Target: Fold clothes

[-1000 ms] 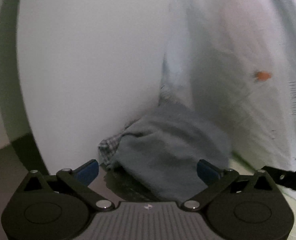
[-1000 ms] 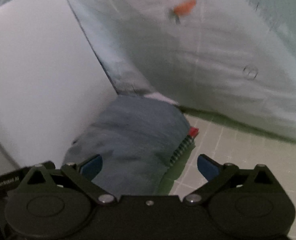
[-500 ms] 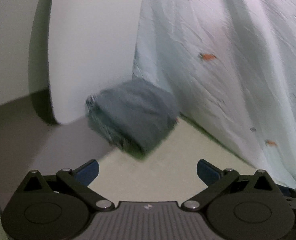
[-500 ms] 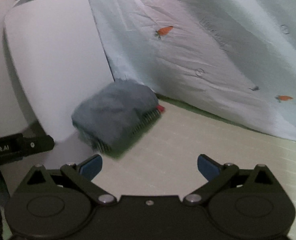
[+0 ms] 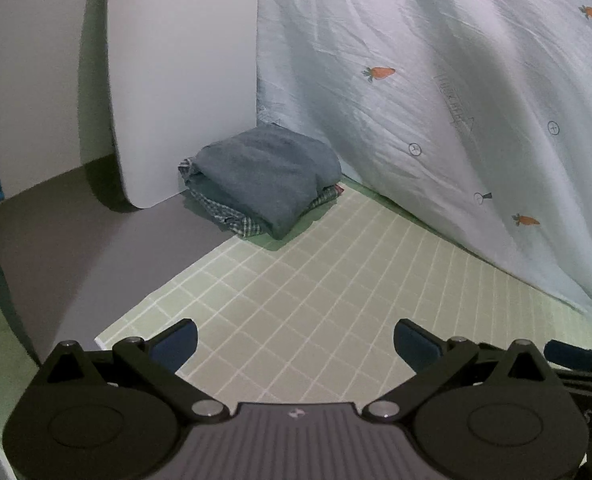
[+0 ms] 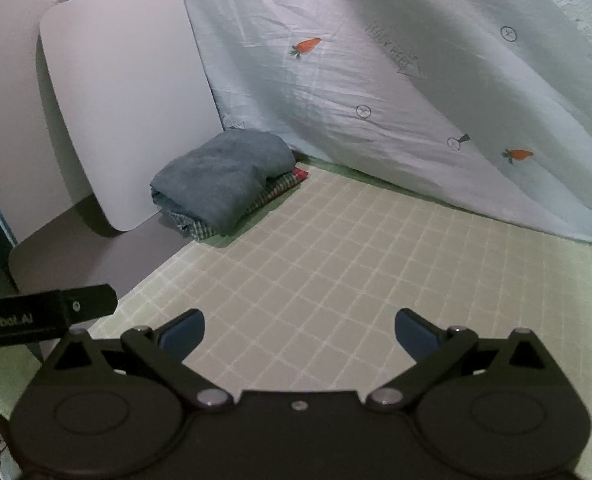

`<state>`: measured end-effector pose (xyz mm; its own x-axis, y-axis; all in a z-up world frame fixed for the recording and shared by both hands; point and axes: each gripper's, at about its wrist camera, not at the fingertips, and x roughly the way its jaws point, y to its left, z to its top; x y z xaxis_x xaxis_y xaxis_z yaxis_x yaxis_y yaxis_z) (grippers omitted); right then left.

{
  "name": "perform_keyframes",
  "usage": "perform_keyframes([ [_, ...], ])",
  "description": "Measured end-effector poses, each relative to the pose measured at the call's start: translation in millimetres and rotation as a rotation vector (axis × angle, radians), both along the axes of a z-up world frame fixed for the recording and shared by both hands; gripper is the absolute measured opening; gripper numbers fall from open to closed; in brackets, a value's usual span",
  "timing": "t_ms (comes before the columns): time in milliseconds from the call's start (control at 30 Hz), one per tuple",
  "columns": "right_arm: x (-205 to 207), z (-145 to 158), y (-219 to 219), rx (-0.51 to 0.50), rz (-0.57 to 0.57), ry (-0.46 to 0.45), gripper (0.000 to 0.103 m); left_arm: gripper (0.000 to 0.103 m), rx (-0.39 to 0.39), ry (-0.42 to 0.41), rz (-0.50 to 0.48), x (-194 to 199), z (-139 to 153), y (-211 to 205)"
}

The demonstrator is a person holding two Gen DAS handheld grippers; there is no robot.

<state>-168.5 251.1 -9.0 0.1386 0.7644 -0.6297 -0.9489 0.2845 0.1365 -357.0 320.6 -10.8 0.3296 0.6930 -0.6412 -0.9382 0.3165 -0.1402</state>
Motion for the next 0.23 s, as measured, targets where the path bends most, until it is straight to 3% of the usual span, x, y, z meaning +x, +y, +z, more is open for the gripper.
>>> perform_keyframes([
  [233,-3.0,1.8,-21.5,0.004,0.029,-0.009,0.103,0.103,0.004,-0.002,0.027,-4.9,0.6,-25.7],
])
